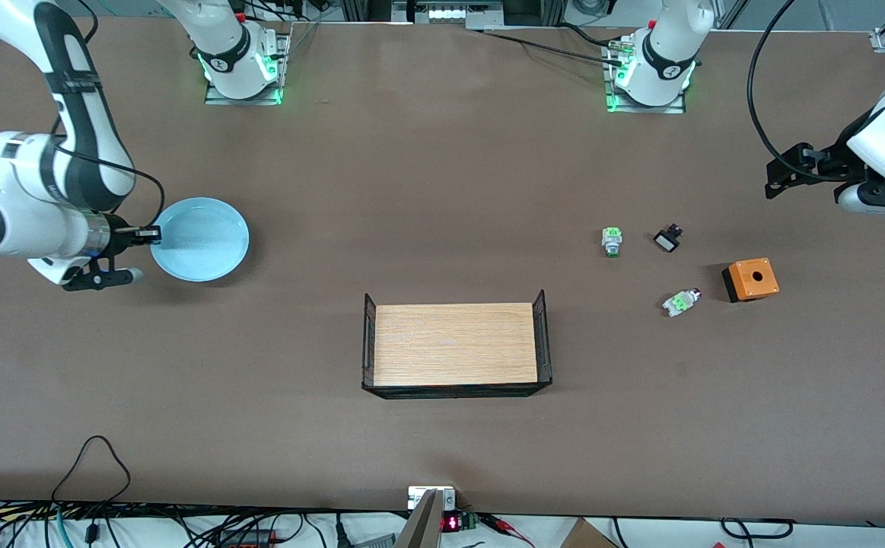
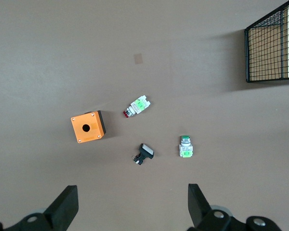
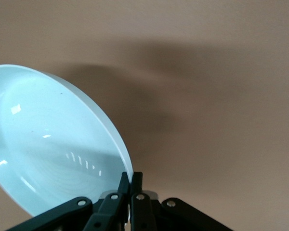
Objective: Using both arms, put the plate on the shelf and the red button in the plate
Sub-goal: 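Lift the plate with the right gripper, tilting it up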
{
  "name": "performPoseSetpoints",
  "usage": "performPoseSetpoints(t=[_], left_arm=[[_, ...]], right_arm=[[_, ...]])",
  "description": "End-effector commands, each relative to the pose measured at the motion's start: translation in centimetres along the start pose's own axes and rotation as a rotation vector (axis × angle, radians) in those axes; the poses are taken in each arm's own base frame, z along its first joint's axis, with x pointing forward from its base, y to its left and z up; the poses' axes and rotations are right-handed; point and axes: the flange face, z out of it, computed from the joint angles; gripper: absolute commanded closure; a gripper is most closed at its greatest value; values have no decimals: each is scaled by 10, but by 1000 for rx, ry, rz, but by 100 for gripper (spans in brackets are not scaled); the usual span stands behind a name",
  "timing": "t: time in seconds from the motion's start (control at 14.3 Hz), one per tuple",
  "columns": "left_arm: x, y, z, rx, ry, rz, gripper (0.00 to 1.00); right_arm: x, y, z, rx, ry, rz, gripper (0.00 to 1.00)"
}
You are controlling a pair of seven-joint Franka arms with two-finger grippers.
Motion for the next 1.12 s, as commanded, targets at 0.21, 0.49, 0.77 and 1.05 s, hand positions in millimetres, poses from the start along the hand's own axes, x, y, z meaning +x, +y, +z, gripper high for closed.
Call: performPoseSetpoints(t=[0.21,0.49,0.77,1.05], left_arm=[[3,-3,-5,19,-5,9,0],[3,-3,-5,19,-5,9,0],[3,-4,-5,19,-5,8,0],[3,-3,-5,19,-5,9,0]], right_arm=[[-7,-78,-86,124,-19,218,100],[-17,-169,-123,166,-27,421,100],[-27,-227,-147,264,-57,583,100],[-33,-278,-148,249,-64,685,100]])
